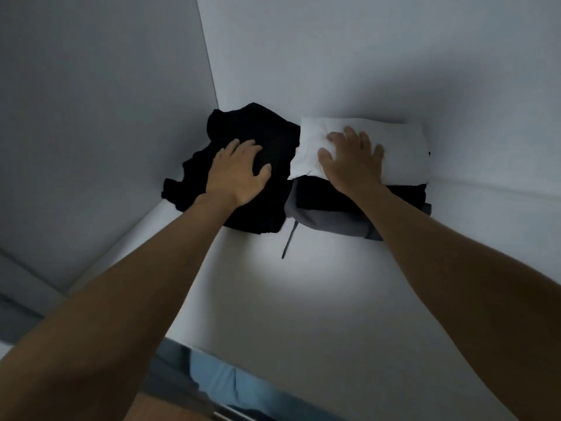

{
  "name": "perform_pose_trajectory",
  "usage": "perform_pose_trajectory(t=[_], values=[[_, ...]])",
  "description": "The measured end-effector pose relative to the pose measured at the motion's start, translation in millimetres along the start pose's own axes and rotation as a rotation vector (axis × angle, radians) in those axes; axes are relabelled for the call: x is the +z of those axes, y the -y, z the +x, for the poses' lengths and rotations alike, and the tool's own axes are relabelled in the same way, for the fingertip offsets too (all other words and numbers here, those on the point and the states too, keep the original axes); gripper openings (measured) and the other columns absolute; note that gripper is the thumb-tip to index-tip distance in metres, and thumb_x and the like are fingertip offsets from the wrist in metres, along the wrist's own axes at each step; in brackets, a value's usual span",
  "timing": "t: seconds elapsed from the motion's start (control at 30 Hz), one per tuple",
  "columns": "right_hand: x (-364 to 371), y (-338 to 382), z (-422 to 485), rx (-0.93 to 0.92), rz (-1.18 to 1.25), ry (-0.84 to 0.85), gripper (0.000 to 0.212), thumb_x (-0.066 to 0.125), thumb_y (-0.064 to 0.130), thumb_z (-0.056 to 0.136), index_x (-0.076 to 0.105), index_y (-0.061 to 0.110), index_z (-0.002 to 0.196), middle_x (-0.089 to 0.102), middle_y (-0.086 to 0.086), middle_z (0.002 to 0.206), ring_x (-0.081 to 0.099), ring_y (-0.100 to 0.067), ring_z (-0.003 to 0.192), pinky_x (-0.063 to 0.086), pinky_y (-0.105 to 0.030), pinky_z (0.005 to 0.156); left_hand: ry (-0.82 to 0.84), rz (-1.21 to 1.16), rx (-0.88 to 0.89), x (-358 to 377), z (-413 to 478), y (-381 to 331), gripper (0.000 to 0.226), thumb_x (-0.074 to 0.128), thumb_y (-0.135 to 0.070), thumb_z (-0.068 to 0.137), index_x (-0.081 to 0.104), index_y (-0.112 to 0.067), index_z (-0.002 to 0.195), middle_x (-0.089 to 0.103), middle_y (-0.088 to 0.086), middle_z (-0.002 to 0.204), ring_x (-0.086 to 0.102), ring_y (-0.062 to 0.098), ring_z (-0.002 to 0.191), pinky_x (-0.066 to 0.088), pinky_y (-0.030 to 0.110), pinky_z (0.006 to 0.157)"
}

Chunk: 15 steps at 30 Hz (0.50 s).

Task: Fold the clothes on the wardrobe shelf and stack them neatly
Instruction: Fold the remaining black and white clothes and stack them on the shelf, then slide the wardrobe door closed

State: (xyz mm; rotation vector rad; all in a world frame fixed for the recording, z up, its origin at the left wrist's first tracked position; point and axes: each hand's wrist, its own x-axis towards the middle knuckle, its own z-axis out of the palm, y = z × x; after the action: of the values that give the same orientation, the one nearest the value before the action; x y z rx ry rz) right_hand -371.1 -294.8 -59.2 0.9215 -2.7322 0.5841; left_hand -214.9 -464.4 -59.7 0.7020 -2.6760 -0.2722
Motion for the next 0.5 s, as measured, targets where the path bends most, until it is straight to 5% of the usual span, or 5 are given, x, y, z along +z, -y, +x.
perform_pose_trajectory(t=[0.23, 0.3, 0.37, 0.5], values=[[-21.8, 64.5, -63.6, -0.047, 0.482, -0.104, 0.026, 0.056, 0.011, 0.088, 0.073, 0.015, 0.106, 0.070, -0.004, 0.114, 0.060, -0.025, 0.112, 0.041, -0.041, 0.104, 0.052, -0.184, -0.009, -45.0, -95.5, 13.6, 0.047, 0.056, -0.029, 0.093, 0.049, -0.024, 0.140, 0.054, -0.002, 0.142, 0.053, 0.021, 0.125, 0.042, 0.032, 0.096], [-25.8, 89.1, -86.5, -0.078, 0.681, -0.095, 0.026, 0.053, 0.003, 0.089, 0.073, 0.008, 0.103, 0.072, -0.004, 0.105, 0.065, -0.020, 0.102, 0.048, -0.025, 0.094, 0.024, -0.269, -0.050, -51.9, -142.9, 24.4, 0.044, 0.055, -0.028, 0.093, 0.051, -0.029, 0.136, 0.058, -0.007, 0.134, 0.056, 0.016, 0.119, 0.044, 0.030, 0.093], [-31.2, 120.9, -108.4, -0.123, 0.822, -0.034, 0.026, 0.052, -0.002, 0.088, 0.073, 0.005, 0.102, 0.072, -0.004, 0.100, 0.065, -0.015, 0.095, 0.048, -0.013, 0.084, -0.005, -0.285, -0.094, -57.5, -189.9, 37.6, 0.041, 0.055, -0.027, 0.091, 0.053, -0.034, 0.131, 0.061, -0.011, 0.129, 0.059, 0.010, 0.111, 0.047, 0.033, 0.092], [-42.0, 204.6, -150.9, -0.142, 1.150, 0.241, 0.023, 0.053, -0.001, 0.091, 0.071, 0.003, 0.104, 0.074, -0.008, 0.098, 0.067, -0.010, 0.087, 0.053, -0.018, 0.079, -0.088, -0.331, -0.227, -75.0, -261.7, 71.4, 0.038, 0.055, -0.025, 0.090, 0.055, -0.040, 0.125, 0.060, -0.020, 0.112, 0.059, -0.006, 0.081, 0.051, 0.034, 0.086]])
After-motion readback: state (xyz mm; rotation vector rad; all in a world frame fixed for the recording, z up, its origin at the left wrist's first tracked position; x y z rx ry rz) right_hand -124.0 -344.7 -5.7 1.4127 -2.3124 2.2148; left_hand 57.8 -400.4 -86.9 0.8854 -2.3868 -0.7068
